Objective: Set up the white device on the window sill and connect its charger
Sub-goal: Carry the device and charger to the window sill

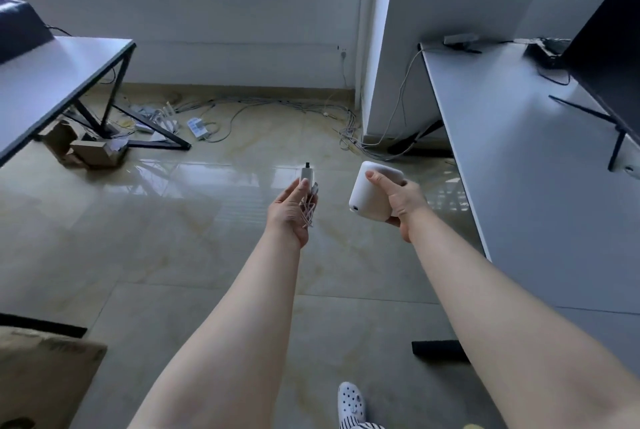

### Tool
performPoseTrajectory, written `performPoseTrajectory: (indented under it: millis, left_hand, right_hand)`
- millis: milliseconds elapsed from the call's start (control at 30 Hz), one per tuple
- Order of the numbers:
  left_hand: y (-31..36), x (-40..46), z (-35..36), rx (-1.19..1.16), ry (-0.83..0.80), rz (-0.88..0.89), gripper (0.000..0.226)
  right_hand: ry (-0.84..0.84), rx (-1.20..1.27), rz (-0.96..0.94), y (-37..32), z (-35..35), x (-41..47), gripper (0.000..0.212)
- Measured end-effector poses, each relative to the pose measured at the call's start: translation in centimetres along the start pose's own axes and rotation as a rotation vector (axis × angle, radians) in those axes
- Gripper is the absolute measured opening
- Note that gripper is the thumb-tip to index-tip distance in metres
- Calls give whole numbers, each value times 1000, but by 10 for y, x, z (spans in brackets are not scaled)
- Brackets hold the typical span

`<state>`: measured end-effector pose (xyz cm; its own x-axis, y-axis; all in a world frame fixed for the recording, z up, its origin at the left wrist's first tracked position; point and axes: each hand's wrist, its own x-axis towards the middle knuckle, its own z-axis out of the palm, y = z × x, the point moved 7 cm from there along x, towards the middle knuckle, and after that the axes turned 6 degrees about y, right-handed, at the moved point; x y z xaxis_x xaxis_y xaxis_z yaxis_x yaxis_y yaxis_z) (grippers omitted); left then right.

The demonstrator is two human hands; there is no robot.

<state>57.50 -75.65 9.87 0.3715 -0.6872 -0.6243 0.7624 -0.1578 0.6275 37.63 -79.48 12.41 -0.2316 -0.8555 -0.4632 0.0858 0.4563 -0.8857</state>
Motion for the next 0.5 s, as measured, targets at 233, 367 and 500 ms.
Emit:
performPoseTrajectory:
  millis: [233, 367, 500]
  left_hand:
    - [36, 57, 41, -51, 25, 28, 7]
    - [64, 93, 63, -61, 40, 48, 8]
    - [87, 140, 88, -51, 30, 51, 8]
  right_hand:
    - [-47, -27, 5, -42, 43, 66, 57]
    - [-87, -23, 3, -65, 76, 97, 53]
    - [-90, -25, -11, -87, 110, 133, 52]
